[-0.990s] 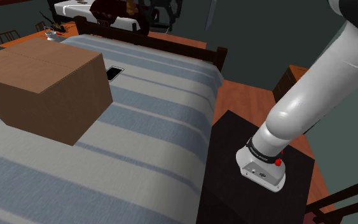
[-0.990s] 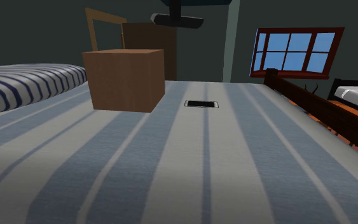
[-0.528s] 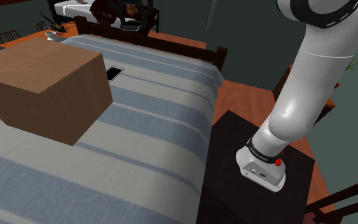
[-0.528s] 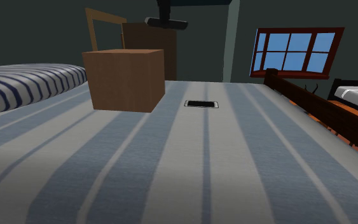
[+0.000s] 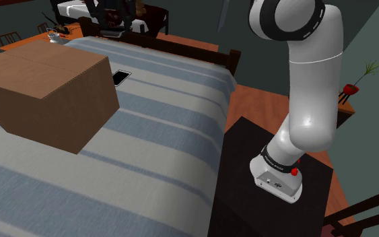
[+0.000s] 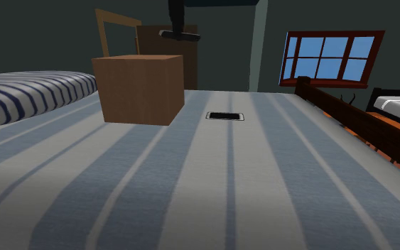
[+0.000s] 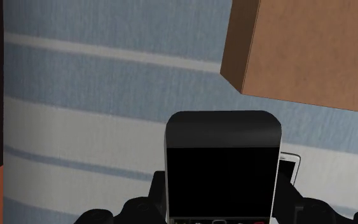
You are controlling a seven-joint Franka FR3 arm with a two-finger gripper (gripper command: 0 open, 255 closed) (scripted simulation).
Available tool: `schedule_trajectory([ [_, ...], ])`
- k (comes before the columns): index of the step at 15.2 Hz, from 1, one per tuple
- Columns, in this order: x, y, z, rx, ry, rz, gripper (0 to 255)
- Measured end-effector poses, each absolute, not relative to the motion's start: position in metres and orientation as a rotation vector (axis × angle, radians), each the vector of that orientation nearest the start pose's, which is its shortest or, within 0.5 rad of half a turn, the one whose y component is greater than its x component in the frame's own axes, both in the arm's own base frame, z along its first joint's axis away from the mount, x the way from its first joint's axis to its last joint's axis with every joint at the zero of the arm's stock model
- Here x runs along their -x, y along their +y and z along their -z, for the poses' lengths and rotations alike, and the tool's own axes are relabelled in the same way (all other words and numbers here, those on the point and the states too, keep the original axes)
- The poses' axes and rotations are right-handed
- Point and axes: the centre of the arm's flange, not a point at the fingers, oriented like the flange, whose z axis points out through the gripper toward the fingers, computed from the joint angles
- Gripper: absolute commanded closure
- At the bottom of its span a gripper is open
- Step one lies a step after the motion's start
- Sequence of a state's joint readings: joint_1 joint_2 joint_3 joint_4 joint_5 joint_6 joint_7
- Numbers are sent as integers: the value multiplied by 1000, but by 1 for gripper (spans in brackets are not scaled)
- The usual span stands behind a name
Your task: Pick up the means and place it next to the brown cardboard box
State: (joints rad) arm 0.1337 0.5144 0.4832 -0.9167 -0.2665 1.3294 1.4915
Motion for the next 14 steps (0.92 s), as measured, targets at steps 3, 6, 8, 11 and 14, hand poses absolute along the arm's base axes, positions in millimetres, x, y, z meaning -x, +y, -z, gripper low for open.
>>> schedule_trajectory([
  [3, -610, 266, -595, 2828, 1509, -6, 255],
  [6, -612, 266, -578, 2828, 1509, -6, 255],
  [8, -610, 267, -569, 2828, 1509, -6, 255],
  [11, -609, 267, -552, 2828, 1509, -5, 255],
  [14, -611, 267, -539, 2826, 1508, -2, 255],
])
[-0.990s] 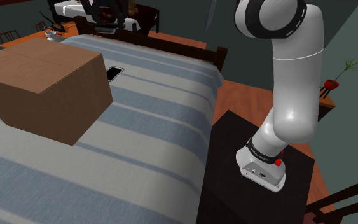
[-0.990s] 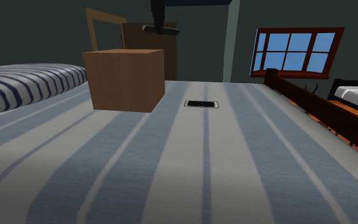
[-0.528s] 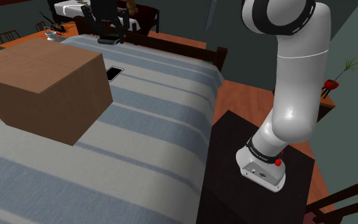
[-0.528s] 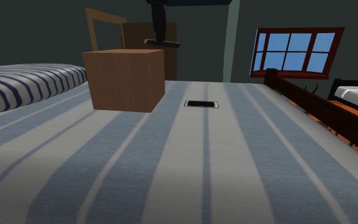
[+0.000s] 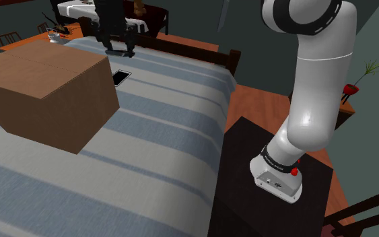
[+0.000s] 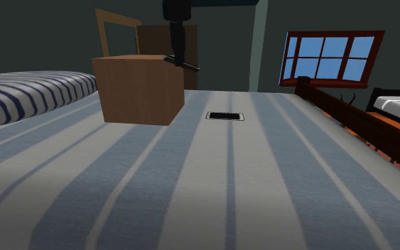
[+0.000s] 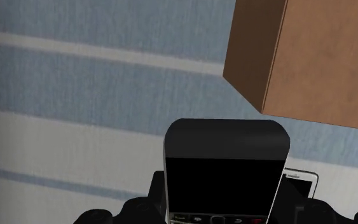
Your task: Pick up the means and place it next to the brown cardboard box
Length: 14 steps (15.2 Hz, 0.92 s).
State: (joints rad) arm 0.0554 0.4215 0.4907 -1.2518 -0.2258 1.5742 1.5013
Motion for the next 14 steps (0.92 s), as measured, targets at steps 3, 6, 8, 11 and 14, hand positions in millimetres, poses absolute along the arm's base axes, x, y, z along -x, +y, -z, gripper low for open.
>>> schedule_trajectory([
  [3, -610, 267, -522, 2826, 1509, -3, 255],
  [6, -610, 268, -506, 2827, 1510, -5, 255],
  [8, -610, 267, -496, 2828, 1510, -5, 255],
  [11, -611, 267, -479, 2828, 1510, -6, 255],
  [14, -609, 267, -463, 2828, 1510, -6, 255],
])
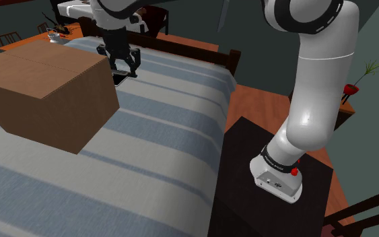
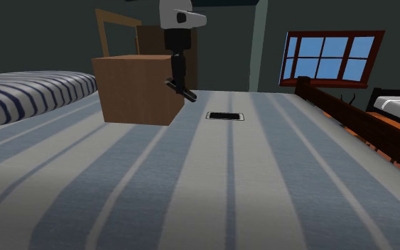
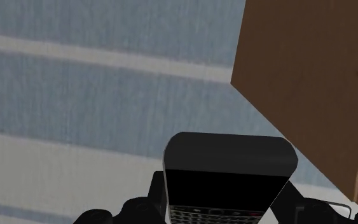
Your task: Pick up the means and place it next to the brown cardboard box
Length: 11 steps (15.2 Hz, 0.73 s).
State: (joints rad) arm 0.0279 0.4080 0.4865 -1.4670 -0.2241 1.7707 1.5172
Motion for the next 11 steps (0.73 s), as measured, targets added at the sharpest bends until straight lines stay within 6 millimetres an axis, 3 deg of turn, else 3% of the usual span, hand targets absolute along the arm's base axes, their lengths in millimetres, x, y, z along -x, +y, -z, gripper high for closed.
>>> schedule_trajectory([
  [11, -611, 267, -405, 2828, 1509, -6, 255],
])
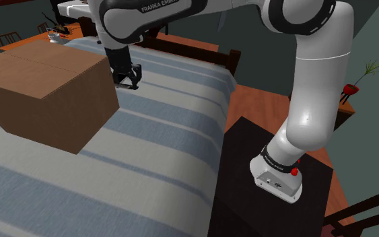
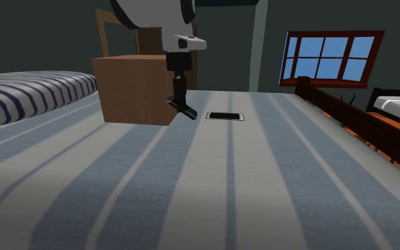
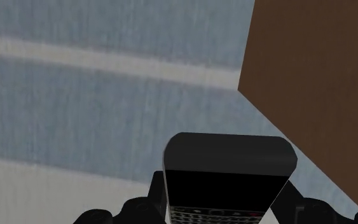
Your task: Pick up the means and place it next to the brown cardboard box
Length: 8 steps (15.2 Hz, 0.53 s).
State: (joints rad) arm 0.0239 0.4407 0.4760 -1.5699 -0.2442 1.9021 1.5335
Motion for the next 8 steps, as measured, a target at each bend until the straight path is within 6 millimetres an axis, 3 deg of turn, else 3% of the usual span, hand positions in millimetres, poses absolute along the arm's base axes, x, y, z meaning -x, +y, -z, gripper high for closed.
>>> schedule_trajectory([
  [8, -609, 267, -364, 2827, 1511, -4, 255],
])
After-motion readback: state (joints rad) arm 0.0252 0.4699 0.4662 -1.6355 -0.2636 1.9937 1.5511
